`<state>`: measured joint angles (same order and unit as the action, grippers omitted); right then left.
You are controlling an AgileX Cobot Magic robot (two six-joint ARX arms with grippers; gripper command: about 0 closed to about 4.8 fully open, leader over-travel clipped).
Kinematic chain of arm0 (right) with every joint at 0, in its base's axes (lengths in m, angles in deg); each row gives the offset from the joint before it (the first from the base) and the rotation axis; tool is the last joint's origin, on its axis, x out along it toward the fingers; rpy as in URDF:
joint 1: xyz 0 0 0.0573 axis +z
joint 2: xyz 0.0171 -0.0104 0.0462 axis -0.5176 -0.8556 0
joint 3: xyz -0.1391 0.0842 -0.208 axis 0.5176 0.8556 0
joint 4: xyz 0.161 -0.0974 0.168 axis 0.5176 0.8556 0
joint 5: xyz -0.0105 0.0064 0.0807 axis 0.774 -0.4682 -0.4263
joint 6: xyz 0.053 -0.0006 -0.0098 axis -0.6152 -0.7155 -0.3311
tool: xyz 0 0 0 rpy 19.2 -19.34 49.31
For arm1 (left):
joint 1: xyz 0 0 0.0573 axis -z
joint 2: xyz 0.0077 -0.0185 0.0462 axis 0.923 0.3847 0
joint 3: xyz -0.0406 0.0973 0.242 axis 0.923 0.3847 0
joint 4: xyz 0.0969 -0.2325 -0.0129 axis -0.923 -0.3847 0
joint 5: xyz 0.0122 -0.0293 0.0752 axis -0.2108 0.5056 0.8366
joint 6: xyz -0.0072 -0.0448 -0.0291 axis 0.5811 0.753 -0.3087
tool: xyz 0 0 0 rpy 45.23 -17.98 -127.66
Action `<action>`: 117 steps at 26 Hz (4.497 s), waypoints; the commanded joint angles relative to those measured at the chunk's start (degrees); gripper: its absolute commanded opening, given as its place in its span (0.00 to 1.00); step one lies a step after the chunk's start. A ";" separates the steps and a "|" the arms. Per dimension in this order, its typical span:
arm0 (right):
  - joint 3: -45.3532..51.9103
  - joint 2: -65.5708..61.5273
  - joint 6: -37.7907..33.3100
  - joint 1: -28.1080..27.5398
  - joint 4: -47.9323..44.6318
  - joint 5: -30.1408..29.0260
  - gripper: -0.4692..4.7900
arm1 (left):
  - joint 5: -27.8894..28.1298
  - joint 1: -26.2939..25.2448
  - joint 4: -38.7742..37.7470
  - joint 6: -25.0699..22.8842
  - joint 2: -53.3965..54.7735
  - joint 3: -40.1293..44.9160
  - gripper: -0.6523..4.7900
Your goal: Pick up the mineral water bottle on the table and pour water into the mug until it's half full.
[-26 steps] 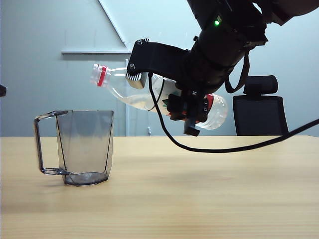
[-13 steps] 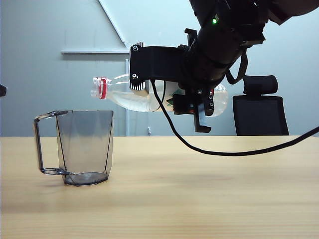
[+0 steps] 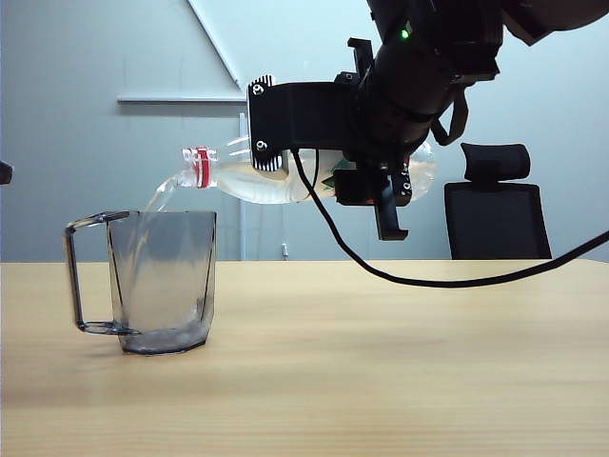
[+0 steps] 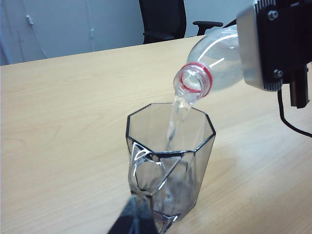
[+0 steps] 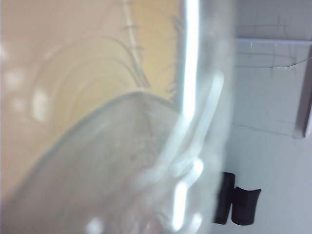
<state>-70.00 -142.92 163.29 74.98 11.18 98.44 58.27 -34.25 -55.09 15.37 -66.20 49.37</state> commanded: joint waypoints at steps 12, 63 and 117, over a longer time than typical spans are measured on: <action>-0.66 0.76 3.32 0.22 -3.45 2.58 0.48 | -0.22 -0.04 0.52 0.17 0.09 -0.13 0.12; -0.42 1.33 -55.56 3.23 3.28 -0.11 0.48 | -0.22 -0.04 0.50 0.17 0.09 -0.13 0.12; 43.85 1.51 -92.98 -3.34 -55.19 -5.66 1.00 | -0.22 -9.01 0.52 0.17 0.09 -0.13 0.12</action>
<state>-26.65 -141.78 70.33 71.22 -42.70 94.31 58.24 -43.23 -55.09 15.37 -66.18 49.39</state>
